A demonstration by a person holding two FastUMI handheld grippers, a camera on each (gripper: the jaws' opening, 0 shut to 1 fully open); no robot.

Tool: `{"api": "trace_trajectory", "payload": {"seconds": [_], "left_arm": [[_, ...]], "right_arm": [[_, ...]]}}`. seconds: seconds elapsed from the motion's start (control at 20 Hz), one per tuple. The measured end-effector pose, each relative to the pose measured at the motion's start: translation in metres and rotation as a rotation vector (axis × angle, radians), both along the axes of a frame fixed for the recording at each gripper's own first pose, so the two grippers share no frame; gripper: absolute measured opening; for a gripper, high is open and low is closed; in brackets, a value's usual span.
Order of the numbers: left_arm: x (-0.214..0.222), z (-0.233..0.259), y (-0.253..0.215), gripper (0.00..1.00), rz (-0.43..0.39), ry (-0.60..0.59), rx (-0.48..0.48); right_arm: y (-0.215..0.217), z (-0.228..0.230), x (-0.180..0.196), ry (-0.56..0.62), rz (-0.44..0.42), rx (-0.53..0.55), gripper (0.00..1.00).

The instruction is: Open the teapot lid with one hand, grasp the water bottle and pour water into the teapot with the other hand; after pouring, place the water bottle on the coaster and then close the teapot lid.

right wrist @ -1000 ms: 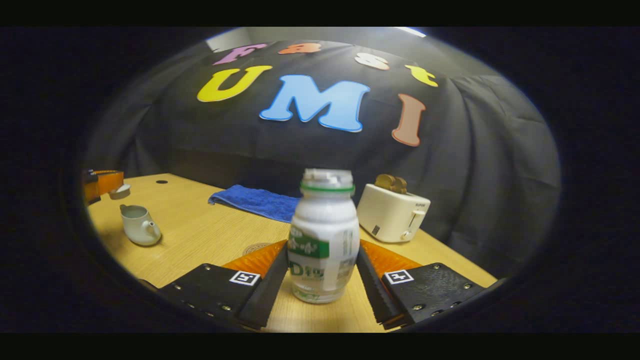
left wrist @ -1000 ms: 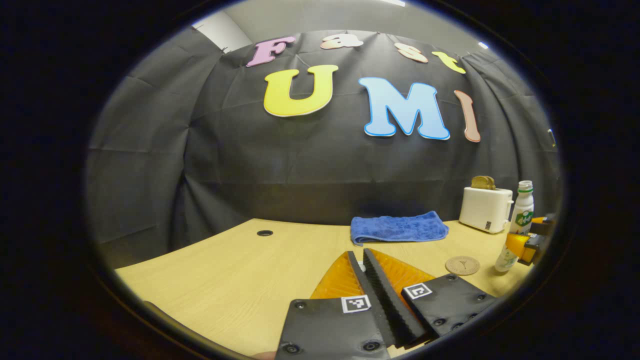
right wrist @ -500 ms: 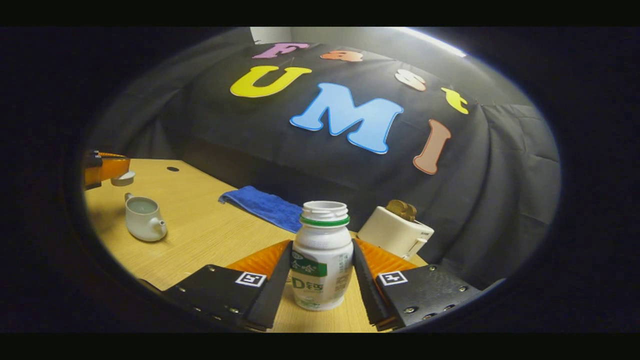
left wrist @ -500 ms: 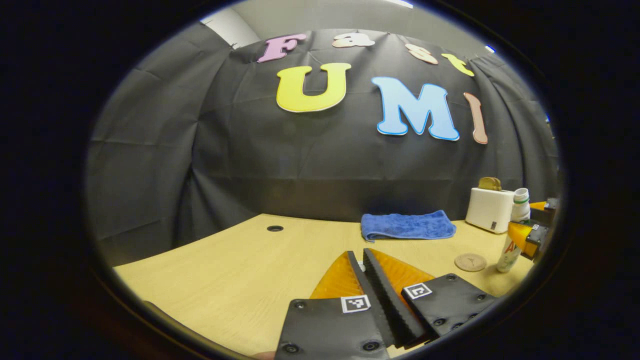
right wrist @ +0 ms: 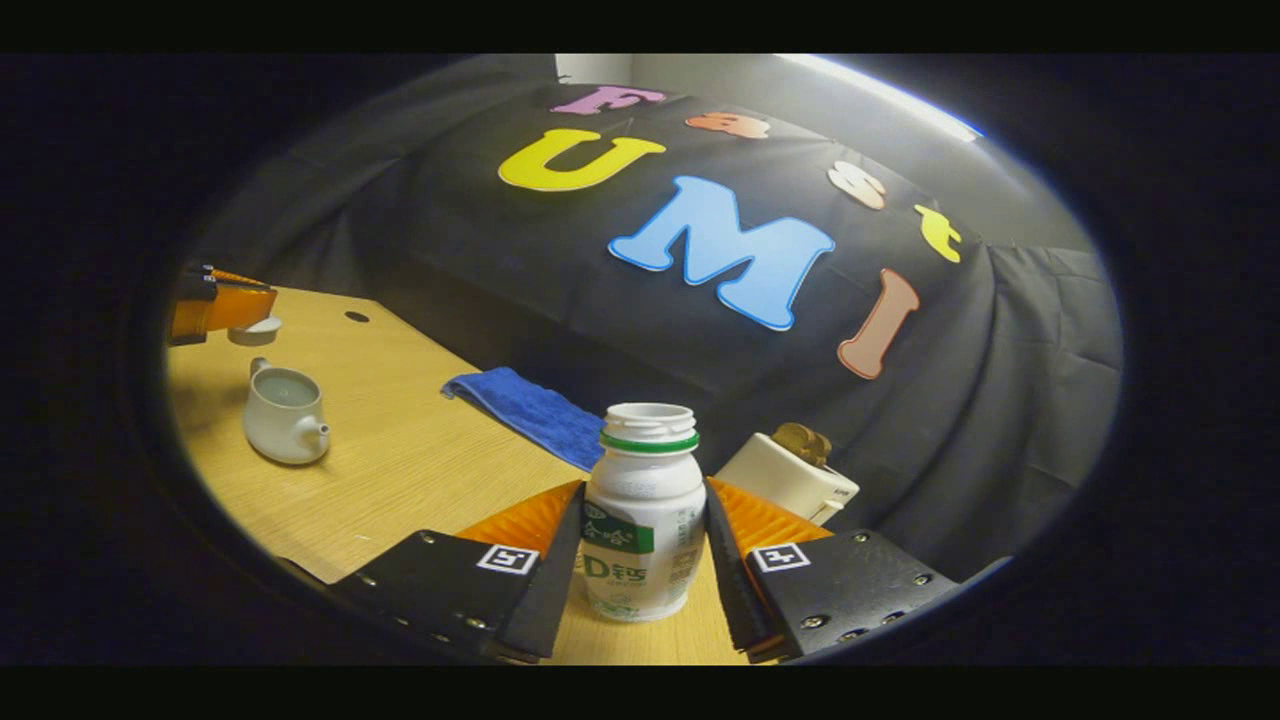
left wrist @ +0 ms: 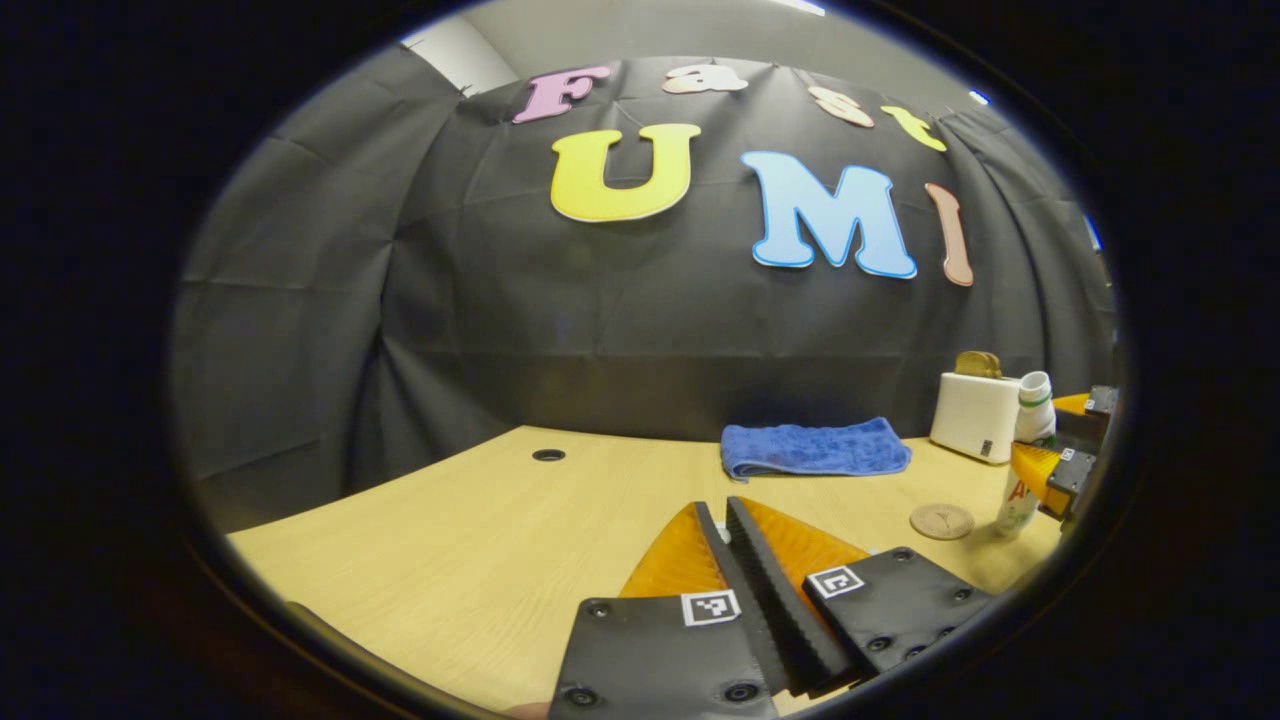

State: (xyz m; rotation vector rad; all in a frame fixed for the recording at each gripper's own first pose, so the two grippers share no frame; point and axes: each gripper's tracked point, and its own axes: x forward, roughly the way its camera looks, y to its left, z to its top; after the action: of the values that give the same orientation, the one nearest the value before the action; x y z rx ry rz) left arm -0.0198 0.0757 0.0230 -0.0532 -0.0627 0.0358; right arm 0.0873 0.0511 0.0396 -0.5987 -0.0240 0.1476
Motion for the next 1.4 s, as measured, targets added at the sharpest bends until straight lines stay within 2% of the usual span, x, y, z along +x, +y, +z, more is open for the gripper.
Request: {"api": "trace_trajectory", "payload": {"seconds": [0.45, 0.5, 0.55, 0.7, 0.75, 0.8, 1.4], "left_arm": [[-0.001, 0.002, 0.014, 0.12, 0.012, -0.007, -0.002], [-0.002, 0.002, 0.018, 0.17, 0.016, -0.008, -0.004], [-0.003, 0.001, 0.023, 0.12, 0.02, -0.007, -0.006], [-0.004, -0.003, 0.035, 0.12, 0.033, 0.002, -0.019], [-0.004, -0.005, 0.038, 0.17, 0.034, 0.003, -0.021], [-0.004, -0.005, 0.04, 0.12, 0.035, 0.003, -0.02], [-0.004, -0.008, 0.055, 0.12, 0.049, 0.003, -0.029]], "right_arm": [[0.066, 0.011, -0.001, -0.109, 0.142, -0.258, 0.63], [0.072, 0.01, -0.001, -0.114, 0.156, -0.279, 0.63], [0.077, 0.008, -0.003, -0.117, 0.171, -0.301, 0.63], [0.1, 0.005, -0.003, -0.139, 0.231, -0.395, 0.63], [0.104, 0.004, -0.004, -0.148, 0.245, -0.421, 0.63], [0.108, 0.002, -0.005, -0.156, 0.259, -0.447, 0.63], [0.137, -0.011, -0.01, -0.26, 0.375, -0.742, 0.63]]}}
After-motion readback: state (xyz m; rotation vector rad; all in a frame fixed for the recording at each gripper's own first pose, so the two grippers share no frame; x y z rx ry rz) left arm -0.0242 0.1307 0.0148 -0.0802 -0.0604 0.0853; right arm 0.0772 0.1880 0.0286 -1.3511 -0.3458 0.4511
